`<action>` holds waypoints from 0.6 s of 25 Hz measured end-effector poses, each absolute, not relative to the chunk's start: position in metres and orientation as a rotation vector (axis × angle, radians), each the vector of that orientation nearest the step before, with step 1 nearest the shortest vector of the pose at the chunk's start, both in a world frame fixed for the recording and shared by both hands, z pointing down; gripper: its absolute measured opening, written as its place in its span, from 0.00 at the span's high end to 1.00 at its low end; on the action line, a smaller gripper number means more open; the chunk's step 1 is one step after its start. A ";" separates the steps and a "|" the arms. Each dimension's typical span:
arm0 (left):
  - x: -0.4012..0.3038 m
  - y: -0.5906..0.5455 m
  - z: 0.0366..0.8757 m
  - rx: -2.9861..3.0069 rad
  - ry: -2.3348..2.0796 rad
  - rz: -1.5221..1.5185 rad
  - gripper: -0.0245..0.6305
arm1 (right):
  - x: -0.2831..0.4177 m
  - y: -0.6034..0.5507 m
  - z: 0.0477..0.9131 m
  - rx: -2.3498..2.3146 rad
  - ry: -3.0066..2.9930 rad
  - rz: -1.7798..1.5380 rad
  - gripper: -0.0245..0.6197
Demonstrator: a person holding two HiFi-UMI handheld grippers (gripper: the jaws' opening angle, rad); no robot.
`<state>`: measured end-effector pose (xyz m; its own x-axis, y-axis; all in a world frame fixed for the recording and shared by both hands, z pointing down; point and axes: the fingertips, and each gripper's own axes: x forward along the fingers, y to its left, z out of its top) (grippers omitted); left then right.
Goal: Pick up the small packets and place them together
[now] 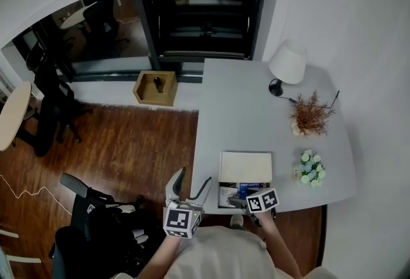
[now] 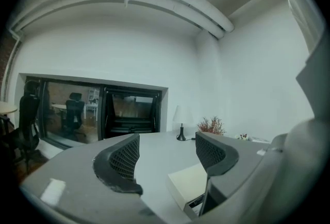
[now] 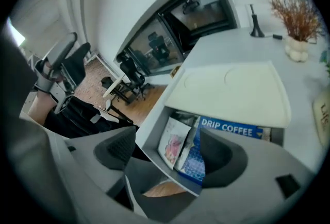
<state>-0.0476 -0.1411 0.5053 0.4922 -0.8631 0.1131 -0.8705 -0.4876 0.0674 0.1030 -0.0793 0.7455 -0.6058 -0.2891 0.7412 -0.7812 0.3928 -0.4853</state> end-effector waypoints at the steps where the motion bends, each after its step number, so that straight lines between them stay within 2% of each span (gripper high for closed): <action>1: -0.049 -0.142 0.507 2.606 -1.534 0.108 0.47 | 0.100 -0.079 0.756 0.883 -2.066 1.179 0.37; 6: -0.058 -0.143 0.513 2.575 -1.570 0.134 0.47 | 0.090 -0.082 0.784 0.807 -1.964 1.176 0.37; 7: -0.058 -0.145 0.512 2.574 -1.574 0.134 0.47 | 0.089 -0.082 0.787 0.794 -1.948 1.162 0.46; 8: -0.059 -0.146 0.511 2.573 -1.580 0.136 0.47 | 0.089 -0.082 0.791 0.779 -1.932 1.142 0.50; 11: -0.064 -0.149 0.515 2.560 -1.604 0.144 0.47 | 0.091 -0.080 0.801 0.758 -1.886 1.049 0.50; 12: -0.066 -0.149 0.515 2.555 -1.611 0.144 0.47 | 0.093 -0.081 0.802 0.765 -1.874 1.006 0.54; 13: -0.067 -0.150 0.516 2.548 -1.616 0.144 0.47 | 0.096 -0.082 0.802 0.772 -1.866 0.967 0.66; 14: -0.068 -0.150 0.515 2.543 -1.619 0.140 0.47 | 0.099 -0.083 0.801 0.777 -1.865 0.945 0.70; 15: -0.068 -0.151 0.514 2.540 -1.619 0.131 0.47 | 0.100 -0.084 0.800 0.781 -1.869 0.942 0.71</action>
<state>-0.0682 -0.1510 0.5139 0.4220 -0.8956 0.1407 -0.9066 -0.4178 0.0597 0.1000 -0.0842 0.8004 -0.4183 -0.1406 0.8974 -0.8048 0.5152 -0.2945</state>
